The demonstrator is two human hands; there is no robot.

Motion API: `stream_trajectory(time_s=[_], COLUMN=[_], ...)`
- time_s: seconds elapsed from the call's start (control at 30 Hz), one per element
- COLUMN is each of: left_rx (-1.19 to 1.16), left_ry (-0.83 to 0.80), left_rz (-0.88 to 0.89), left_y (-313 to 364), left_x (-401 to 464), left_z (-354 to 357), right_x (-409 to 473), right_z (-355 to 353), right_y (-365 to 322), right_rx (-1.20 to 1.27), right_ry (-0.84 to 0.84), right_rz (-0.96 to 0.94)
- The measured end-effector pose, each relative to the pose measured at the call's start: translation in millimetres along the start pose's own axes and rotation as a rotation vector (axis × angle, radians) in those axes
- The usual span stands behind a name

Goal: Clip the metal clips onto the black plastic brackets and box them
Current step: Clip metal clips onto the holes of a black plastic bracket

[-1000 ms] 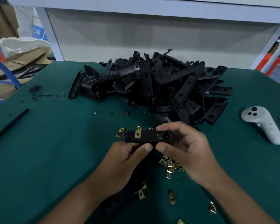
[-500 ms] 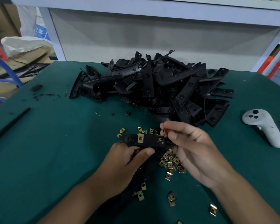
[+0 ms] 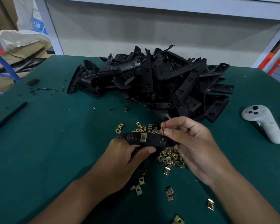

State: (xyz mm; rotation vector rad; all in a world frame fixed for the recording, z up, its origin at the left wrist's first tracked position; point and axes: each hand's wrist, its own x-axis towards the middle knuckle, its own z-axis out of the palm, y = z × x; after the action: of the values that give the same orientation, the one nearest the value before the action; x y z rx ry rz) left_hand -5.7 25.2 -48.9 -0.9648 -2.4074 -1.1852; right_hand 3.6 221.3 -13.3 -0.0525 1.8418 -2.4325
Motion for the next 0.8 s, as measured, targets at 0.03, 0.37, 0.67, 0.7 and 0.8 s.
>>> stream_trajectory(time_s=[0.03,0.37,0.67,0.7,0.8], left_rx=[-0.005,0.0,-0.255,-0.308,-0.404], left_ry=[-0.016,0.025,0.071,0.073,0.021], left_rz=[0.02,-0.101,-0.323,-0.364,-0.39], left_y=[2,-2,-3,-4,-5], left_x=[1,0,-5,-5,-6], left_z=[0,4,3,2,0], right_x=[0,-2,-1,-1,1], right_z=[0,2,-2,-2,-1], right_y=[0,5,12,15,19], right_rx=[0.003,-0.102,-0.343,-0.365,-0.401], right_ry=[-0.006,-0.001,-0.159,-0.152,-0.144], right_rz=[-0.004,-0.102,-0.228,-0.218,-0.223])
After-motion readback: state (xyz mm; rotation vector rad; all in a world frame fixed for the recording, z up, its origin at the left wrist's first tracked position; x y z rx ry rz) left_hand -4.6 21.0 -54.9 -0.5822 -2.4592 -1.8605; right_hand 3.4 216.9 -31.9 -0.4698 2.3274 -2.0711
